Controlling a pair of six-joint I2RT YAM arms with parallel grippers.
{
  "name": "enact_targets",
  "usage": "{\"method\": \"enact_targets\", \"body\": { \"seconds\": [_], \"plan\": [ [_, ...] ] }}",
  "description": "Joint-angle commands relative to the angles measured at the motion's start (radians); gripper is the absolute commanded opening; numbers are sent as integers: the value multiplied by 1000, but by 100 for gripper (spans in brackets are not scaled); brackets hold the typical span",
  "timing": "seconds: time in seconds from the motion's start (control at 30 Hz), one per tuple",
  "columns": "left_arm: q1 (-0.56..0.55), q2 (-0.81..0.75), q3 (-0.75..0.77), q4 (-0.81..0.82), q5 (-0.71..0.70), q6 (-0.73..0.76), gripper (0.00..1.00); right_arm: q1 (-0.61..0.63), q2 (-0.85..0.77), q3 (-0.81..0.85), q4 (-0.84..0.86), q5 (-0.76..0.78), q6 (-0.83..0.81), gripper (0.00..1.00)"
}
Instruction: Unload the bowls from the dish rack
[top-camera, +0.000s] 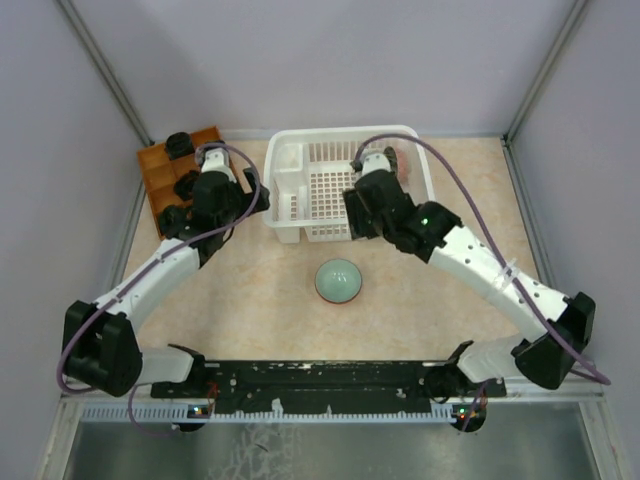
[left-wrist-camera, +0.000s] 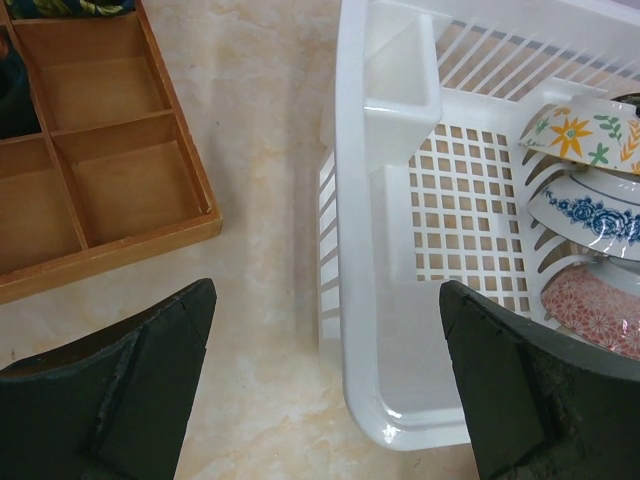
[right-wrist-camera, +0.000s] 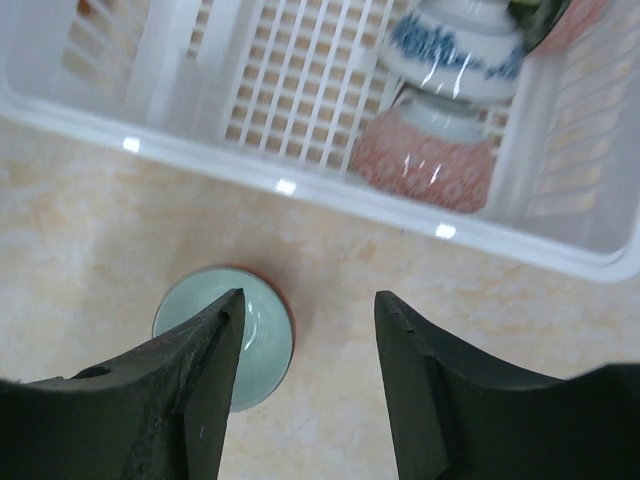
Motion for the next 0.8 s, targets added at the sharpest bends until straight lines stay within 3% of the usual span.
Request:
{"method": "enact_targets", "body": {
  "seconds": [0.0,0.27,0.47,0.77],
  "plan": [
    [4,35,59,-35,16,13,99,-61,118,238,-107,162,-128,56],
    [2,52,62,-51,37,21,99,-204,380,503,-94,224,-286,56],
    [3,75,61,-42,38,22,99,-252,680,760,-145,440,-373,54],
    [2,92,61,-33,61,22,99,-311,996,1107,-203,517,-447,47]
  ]
}}
